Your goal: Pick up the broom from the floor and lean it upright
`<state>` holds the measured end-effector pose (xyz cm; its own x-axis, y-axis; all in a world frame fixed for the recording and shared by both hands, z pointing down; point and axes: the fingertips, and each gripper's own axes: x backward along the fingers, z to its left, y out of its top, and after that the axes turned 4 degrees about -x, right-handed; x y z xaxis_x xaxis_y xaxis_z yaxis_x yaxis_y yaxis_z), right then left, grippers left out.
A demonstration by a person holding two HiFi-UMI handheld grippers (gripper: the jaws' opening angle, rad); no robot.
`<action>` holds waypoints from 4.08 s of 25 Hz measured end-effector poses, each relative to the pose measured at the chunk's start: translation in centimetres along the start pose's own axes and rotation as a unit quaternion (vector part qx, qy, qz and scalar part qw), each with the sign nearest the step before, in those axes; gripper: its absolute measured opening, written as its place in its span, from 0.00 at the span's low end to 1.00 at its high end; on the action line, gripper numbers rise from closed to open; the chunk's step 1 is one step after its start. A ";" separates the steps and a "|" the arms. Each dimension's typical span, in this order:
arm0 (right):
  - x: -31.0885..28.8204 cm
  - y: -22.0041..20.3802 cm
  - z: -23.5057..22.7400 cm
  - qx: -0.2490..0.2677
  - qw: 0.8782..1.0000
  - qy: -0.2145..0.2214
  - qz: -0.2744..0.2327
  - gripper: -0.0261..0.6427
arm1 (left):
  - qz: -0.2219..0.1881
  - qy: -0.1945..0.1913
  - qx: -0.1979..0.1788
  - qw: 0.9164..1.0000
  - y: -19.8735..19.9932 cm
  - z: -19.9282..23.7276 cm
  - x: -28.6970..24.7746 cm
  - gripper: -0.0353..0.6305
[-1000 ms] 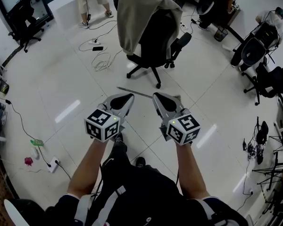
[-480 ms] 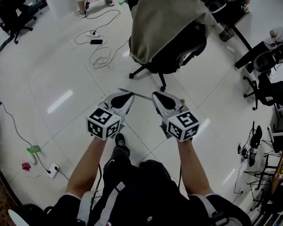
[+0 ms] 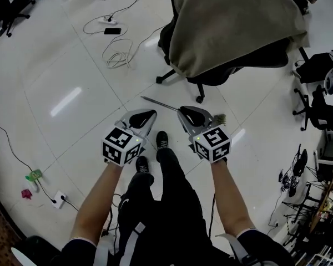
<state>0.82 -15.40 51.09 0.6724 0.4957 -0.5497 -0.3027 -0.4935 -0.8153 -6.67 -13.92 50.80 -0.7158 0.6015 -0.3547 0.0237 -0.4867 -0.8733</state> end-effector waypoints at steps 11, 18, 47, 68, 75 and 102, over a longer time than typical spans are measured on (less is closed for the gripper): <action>-20.9 -14.9 -7.7 0.027 0.995 0.045 0.089 0.20 | 0.048 0.046 0.022 0.998 -17.0 15.6 -11.3 0.05; -33.0 -26.8 -11.6 0.063 0.984 0.089 0.139 0.20 | 0.076 0.067 0.067 0.993 -29.6 24.0 -17.4 0.06; -47.8 -46.2 -15.7 0.178 0.942 0.148 0.242 0.18 | 0.133 0.086 0.033 0.987 -44.1 34.3 -22.8 0.05; -21.4 -12.0 -7.2 0.178 0.977 0.100 0.064 0.18 | 0.048 0.070 -0.018 0.996 -13.2 18.6 -10.1 0.05; -11.4 -6.7 -6.6 0.153 0.987 0.017 0.048 0.17 | 0.057 0.039 -0.046 0.997 -5.4 11.6 -6.1 0.05; 5.0 -2.2 -24.7 -0.141 0.979 -0.145 -0.039 0.17 | 0.089 -0.028 -0.086 0.992 4.6 -6.0 -16.3 0.05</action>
<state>21.52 -29.46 54.66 0.4539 0.7009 -0.5502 -0.0336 -0.6036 -0.7966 9.30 -22.19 50.60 -0.7268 0.4784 -0.4929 0.2677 -0.4635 -0.8447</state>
